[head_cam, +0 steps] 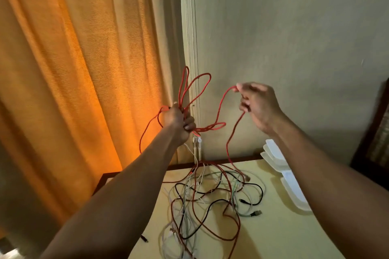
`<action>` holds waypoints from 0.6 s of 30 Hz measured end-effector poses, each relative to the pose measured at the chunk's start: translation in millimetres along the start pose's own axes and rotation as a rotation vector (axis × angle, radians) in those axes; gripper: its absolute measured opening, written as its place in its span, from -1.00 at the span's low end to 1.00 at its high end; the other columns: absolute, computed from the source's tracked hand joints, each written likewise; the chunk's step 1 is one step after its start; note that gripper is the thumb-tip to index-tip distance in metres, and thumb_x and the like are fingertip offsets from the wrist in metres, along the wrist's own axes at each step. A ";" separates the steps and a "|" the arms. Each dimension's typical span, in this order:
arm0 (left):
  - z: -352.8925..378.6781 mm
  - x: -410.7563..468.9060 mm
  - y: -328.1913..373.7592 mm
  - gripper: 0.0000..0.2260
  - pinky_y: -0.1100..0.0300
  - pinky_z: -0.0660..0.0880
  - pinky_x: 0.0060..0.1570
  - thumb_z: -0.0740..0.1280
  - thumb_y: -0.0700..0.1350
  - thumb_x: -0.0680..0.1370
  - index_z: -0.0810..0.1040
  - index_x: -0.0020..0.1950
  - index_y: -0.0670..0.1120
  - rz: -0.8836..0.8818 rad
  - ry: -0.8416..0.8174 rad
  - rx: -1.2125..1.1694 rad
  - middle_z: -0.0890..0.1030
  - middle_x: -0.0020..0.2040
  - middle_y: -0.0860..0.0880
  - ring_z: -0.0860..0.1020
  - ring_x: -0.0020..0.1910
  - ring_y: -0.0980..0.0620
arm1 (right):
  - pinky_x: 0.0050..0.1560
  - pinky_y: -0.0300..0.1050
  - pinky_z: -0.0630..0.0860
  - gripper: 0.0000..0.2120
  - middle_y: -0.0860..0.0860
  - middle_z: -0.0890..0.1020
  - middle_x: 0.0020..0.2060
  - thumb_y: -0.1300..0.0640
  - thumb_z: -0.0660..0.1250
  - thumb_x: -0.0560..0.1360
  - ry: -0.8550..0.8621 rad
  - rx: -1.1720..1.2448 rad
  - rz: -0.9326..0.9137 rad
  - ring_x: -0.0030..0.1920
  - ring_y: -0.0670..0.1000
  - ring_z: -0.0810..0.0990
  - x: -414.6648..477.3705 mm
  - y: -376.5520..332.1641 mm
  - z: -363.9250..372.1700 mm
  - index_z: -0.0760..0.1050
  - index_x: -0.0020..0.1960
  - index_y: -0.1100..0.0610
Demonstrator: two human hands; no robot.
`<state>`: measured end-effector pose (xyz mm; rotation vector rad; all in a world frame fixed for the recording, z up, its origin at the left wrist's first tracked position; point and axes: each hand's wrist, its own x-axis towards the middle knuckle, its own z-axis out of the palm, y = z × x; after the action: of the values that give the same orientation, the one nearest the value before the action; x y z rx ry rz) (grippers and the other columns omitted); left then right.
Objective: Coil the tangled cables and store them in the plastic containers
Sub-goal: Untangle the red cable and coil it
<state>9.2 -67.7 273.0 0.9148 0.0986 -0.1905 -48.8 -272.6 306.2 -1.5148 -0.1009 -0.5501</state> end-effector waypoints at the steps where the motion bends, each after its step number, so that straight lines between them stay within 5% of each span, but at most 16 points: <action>1: -2.2 1.5 -5.5 -0.64 0.29 0.09 -0.65 -0.01 -0.11 0.71 0.28 -0.28 -0.05 -0.022 0.001 -0.031 0.25 -0.49 0.03 0.14 -0.60 0.13 | -0.36 -0.13 0.34 -0.83 -0.05 0.66 -0.27 0.12 0.38 0.61 -0.018 -0.049 -0.074 -0.41 -0.09 0.33 5.7 -11.4 2.1 0.66 -0.13 0.11; 4: -4.0 1.7 -17.3 -0.67 0.26 0.31 -0.57 0.00 -0.16 0.69 0.29 -0.27 -0.05 -0.076 0.021 -0.170 0.26 -0.44 0.01 0.20 -0.58 0.09 | -0.29 -0.28 0.40 -0.87 -0.26 0.59 -0.42 0.04 0.41 0.59 -0.036 -0.350 -0.316 -0.44 -0.24 0.47 22.5 -44.6 5.7 0.68 -0.07 0.05; 8: -19.1 -6.7 -36.9 -0.65 -0.06 0.65 -0.27 0.01 -0.11 0.73 0.35 -0.22 -0.10 -0.124 0.047 -0.118 0.38 -0.40 -0.08 0.49 -0.41 -0.05 | -0.13 -0.45 0.43 -0.97 -0.27 0.66 -0.25 0.01 0.47 0.53 -0.113 -0.613 -0.480 -0.22 -0.34 0.60 29.2 -64.9 4.3 0.67 -0.03 -0.08; 12: -57.8 -11.2 -62.7 -0.71 -0.34 0.52 0.10 0.05 -0.11 0.71 0.48 -0.02 -0.21 -0.317 0.019 0.069 0.62 -0.25 -0.20 0.63 0.08 -0.20 | -0.10 -0.46 0.44 -0.93 -0.25 0.67 -0.22 0.05 0.51 0.51 -0.186 -0.670 -0.450 -0.19 -0.33 0.62 23.4 -40.5 -5.9 0.67 -0.04 -0.10; 14: -80.5 -9.6 -76.5 -0.62 -0.37 0.40 0.30 0.07 0.04 0.72 0.50 0.18 -0.23 -0.395 0.052 0.173 0.66 -0.10 -0.23 0.68 0.10 -0.22 | -0.08 -0.43 0.46 -0.95 -0.24 0.67 -0.21 0.05 0.51 0.50 -0.186 -0.673 -0.407 -0.16 -0.30 0.63 20.3 -33.1 -11.5 0.68 -0.05 -0.09; 18: -119.7 -12.4 -97.3 -0.32 -0.41 0.32 0.38 0.10 0.28 0.68 0.17 0.57 -0.23 -0.501 0.067 0.328 0.53 0.34 -0.39 0.68 0.10 -0.35 | -0.06 -0.31 0.50 -0.88 -0.12 0.70 -0.16 0.03 0.49 0.52 -0.233 -0.786 -0.294 -0.09 -0.18 0.65 16.4 -20.0 -13.3 0.72 -0.01 0.06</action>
<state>-23.4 -29.0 126.8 1.2126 0.3680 -0.6559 -46.0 -289.1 330.0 -2.3531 -0.3191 -0.6865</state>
